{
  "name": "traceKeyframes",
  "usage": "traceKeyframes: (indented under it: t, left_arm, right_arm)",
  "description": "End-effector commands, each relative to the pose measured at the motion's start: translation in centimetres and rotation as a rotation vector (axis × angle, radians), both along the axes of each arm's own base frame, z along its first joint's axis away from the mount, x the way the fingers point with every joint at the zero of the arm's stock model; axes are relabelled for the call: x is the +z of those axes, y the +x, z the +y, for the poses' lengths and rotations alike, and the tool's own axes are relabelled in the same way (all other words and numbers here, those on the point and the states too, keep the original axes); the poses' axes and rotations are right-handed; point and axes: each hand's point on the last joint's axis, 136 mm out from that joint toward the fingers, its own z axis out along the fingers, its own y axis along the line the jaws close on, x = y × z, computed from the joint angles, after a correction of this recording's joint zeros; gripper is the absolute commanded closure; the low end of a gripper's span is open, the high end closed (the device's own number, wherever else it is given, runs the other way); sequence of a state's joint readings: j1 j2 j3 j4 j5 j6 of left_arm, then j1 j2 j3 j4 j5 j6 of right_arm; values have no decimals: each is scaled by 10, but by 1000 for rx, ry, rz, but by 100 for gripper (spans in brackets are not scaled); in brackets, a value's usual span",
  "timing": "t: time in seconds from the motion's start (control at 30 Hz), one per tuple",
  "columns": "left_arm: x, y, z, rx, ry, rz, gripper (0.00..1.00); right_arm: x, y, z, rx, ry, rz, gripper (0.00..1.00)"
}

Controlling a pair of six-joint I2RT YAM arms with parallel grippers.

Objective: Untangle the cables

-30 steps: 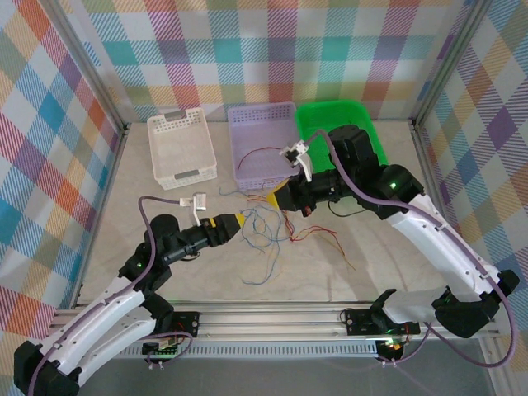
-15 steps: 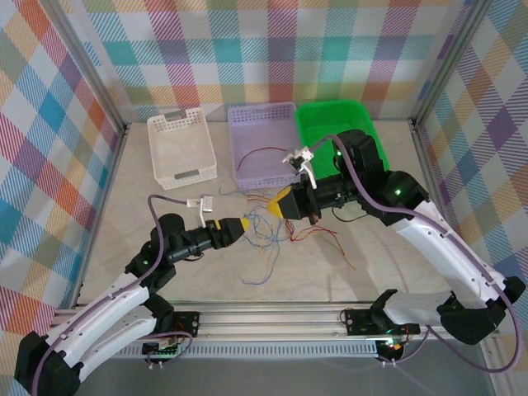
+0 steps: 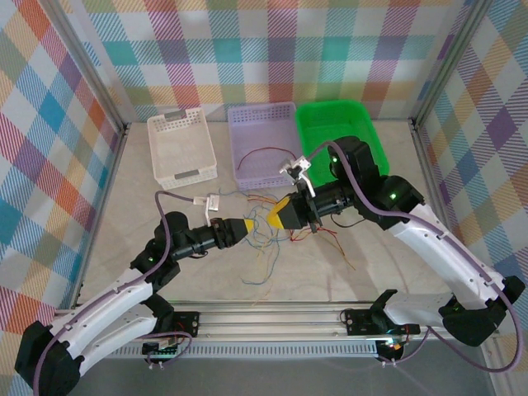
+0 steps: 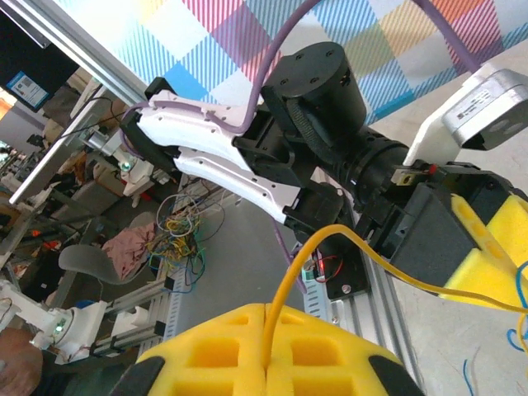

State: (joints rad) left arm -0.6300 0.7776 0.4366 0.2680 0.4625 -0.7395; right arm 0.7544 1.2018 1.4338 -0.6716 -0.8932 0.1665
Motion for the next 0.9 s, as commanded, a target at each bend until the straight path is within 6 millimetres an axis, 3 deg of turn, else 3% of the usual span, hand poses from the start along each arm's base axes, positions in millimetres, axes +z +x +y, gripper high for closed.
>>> traceKeyframes:
  t: [0.0,0.2,0.27,0.47,0.73,0.87]
  left_arm:
    - [24,-2,-4,-22,-29,-79,41]
    - [25,0,-1,1,-9,-83,53]
    - [25,1,4,33,4,-67,48]
    - [21,-1,17,97,34,57,20]
    - [-2,0,8,92,113,341,18]
    - [-17,-10,3,44,206,489,20]
  right_arm:
    - [9,-11,-2,57,52,-40,100]
    - [4,-14,-4,65,42,-37,100]
    - [1,-14,-5,56,33,-41,100]
    - [-6,-16,-7,52,22,-44,100]
    - [-7,-18,-6,62,29,-54,100]
    - [-12,-12,-4,29,-4,-71,100]
